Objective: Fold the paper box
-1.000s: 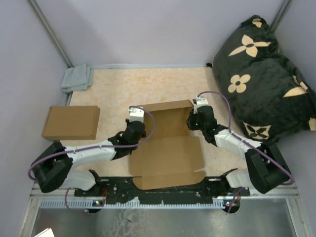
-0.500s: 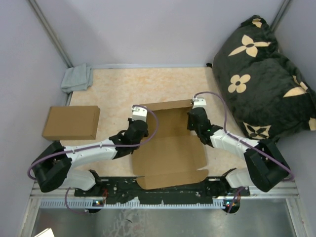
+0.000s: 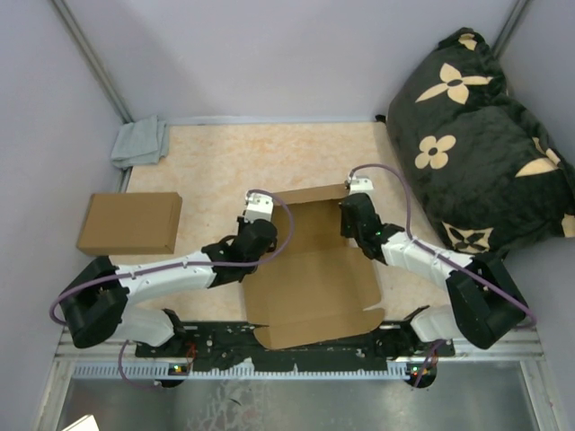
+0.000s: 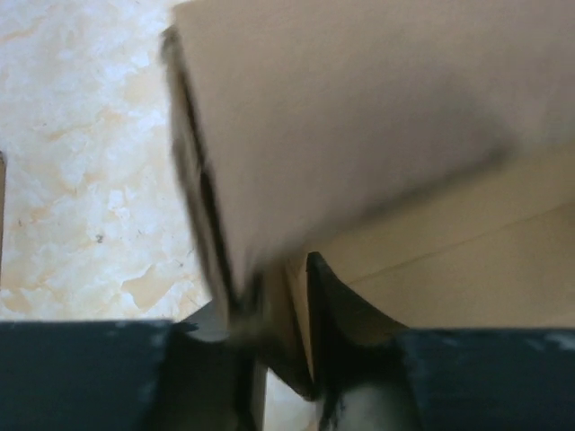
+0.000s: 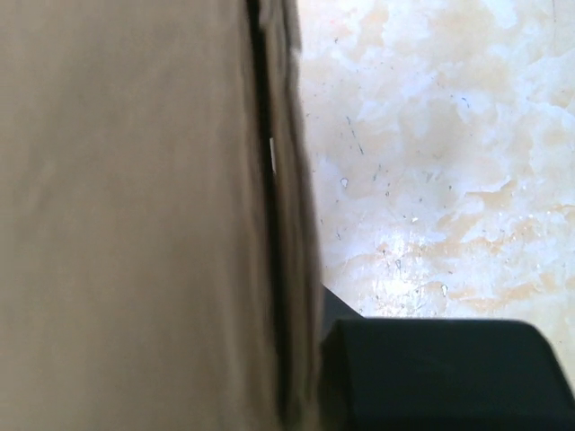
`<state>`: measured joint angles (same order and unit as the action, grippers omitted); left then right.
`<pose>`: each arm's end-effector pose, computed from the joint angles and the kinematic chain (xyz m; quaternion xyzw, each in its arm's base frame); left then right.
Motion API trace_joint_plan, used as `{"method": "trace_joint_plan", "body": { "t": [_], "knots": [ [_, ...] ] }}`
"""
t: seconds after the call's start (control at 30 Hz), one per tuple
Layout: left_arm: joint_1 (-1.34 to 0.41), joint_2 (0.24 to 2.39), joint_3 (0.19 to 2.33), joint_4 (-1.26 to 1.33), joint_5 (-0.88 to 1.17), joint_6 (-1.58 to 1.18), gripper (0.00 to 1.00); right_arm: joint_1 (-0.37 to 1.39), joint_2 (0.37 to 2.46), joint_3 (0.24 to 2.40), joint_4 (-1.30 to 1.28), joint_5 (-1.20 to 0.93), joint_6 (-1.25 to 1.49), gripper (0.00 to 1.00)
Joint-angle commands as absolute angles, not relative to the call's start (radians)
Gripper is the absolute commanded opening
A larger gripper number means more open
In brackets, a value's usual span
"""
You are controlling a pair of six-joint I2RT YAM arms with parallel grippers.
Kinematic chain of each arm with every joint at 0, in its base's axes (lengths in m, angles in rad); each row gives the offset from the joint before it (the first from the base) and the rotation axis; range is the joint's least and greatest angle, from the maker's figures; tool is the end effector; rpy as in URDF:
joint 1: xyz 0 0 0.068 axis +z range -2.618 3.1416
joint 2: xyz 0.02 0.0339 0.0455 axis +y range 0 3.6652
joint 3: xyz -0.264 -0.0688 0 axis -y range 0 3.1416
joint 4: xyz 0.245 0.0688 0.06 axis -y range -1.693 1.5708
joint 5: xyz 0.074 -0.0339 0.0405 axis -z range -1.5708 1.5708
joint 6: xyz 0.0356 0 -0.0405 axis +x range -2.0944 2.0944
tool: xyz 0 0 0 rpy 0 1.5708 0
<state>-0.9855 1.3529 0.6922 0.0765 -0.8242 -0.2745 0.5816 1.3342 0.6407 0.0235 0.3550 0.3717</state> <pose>0.1738 -0.2149 0.2141 0.1031 0.8226 0.0294 0.5584 0.2316 0.1375 0.1930 -0.0164 0.8893 0.0553 0.4537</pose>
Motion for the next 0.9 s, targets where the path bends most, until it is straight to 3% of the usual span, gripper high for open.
{"method": "trace_joint_plan", "body": {
  "t": [0.0,0.07,0.23,0.6,0.87],
  "knots": [
    [-1.008,1.305,0.726,-0.025,-0.727,-0.315,0.34,0.589,1.314,0.749,-0.084,0.323,0.394,0.09],
    [-1.008,1.284,0.74,-0.071,-0.718,-0.338,0.4,0.589,1.326,0.769,-0.107,0.331,0.394,0.08],
    [-1.008,1.233,0.769,-0.202,-0.683,-0.409,0.44,0.589,1.34,0.776,-0.115,0.323,0.414,0.1],
    [-1.008,1.129,0.782,-0.326,-0.655,-0.482,0.47,0.584,1.386,0.855,-0.234,0.324,0.468,0.13],
    [-1.004,1.028,0.888,-0.477,-0.623,-0.49,0.45,0.489,1.521,0.968,-0.388,0.025,0.526,0.22]
  ]
}}
